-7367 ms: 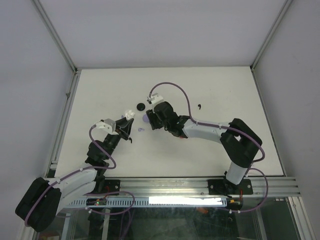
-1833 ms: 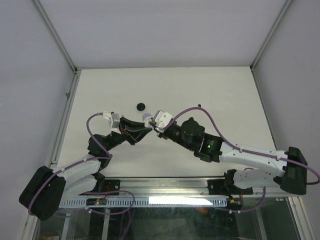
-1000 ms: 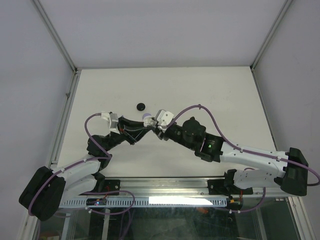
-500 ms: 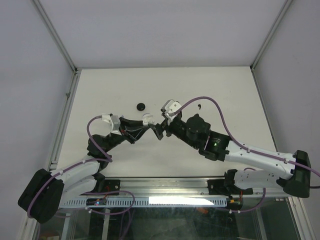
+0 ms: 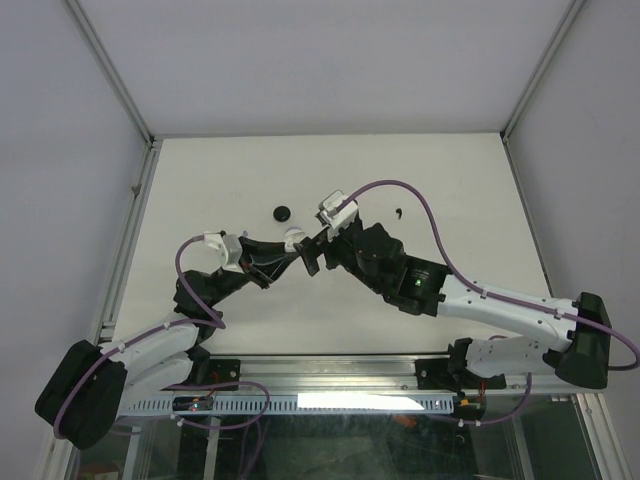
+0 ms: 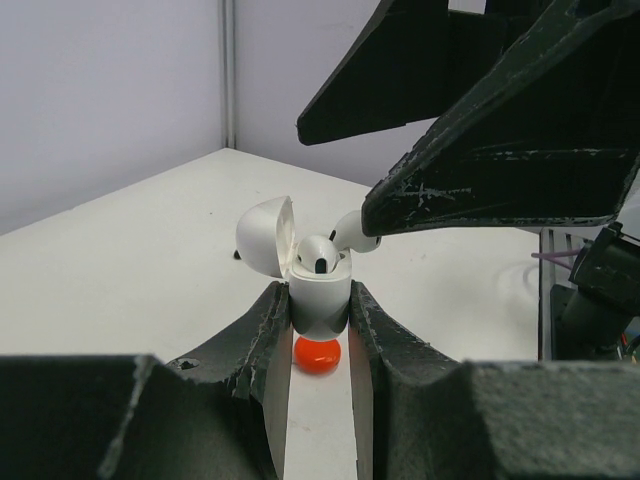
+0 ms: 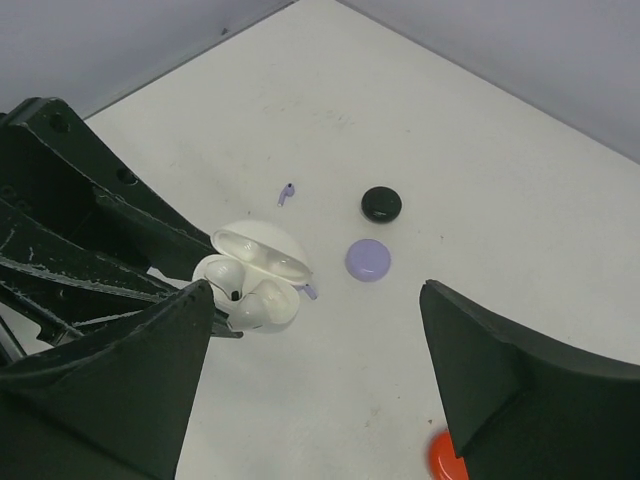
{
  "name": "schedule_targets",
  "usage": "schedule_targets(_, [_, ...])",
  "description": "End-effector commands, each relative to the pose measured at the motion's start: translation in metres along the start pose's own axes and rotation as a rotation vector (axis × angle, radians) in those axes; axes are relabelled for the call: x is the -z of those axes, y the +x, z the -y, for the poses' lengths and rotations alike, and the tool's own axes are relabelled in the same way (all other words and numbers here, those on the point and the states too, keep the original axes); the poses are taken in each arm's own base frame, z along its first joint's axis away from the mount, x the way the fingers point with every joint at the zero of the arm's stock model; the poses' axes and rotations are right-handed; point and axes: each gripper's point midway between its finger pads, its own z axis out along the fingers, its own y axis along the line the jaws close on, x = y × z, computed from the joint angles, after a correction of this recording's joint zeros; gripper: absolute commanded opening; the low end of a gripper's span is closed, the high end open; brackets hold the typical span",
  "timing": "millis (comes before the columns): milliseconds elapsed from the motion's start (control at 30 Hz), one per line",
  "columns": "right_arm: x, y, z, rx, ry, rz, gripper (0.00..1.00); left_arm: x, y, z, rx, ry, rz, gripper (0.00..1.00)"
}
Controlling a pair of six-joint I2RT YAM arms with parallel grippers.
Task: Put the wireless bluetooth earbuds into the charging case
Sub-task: Place the earbud in the charging case, then close the charging case.
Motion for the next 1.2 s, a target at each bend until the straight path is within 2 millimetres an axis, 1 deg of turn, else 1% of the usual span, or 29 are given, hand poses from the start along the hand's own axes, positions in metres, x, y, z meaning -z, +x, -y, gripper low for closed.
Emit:
schedule_targets(0, [0.004, -0.018, 0.01, -0.049, 0.046, 0.044, 0.87, 0.001, -0.014, 0.002, -0.041, 0.004, 0.058, 0.0])
schedule_targets(133, [0.007, -0.011, 0.021, -0.039, 0.08, 0.04, 0.87, 0.001, -0.016, 0.005, -0.034, 0.011, 0.068, 0.0])
schedule_targets(333, [0.01, -0.001, 0.029, -0.026, 0.098, 0.022, 0.87, 0.002, -0.02, 0.008, -0.022, 0.021, 0.084, 0.0])
schedule_targets(500, [0.015, 0.002, 0.043, -0.032, 0.116, 0.022, 0.87, 0.003, -0.017, 0.012, -0.02, 0.048, 0.077, 0.0])
schedule_targets(600, [0.017, 0.004, 0.048, -0.049, 0.081, 0.007, 0.87, 0.004, -0.015, 0.016, -0.016, 0.069, 0.075, 0.0])
schedule_targets(800, [0.022, -0.003, 0.027, -0.121, -0.161, -0.007, 0.9, 0.003, -0.009, 0.02, -0.013, 0.103, 0.053, 0.0])
schedule_targets(900, [0.021, -0.006, 0.02, -0.18, -0.259, -0.02, 0.92, 0.0, -0.007, 0.023, -0.005, 0.126, 0.042, 0.0])
schedule_targets(1167, [0.016, -0.02, -0.008, -0.365, -0.537, -0.026, 0.94, -0.007, -0.013, 0.029, 0.01, 0.175, 0.048, 0.0])
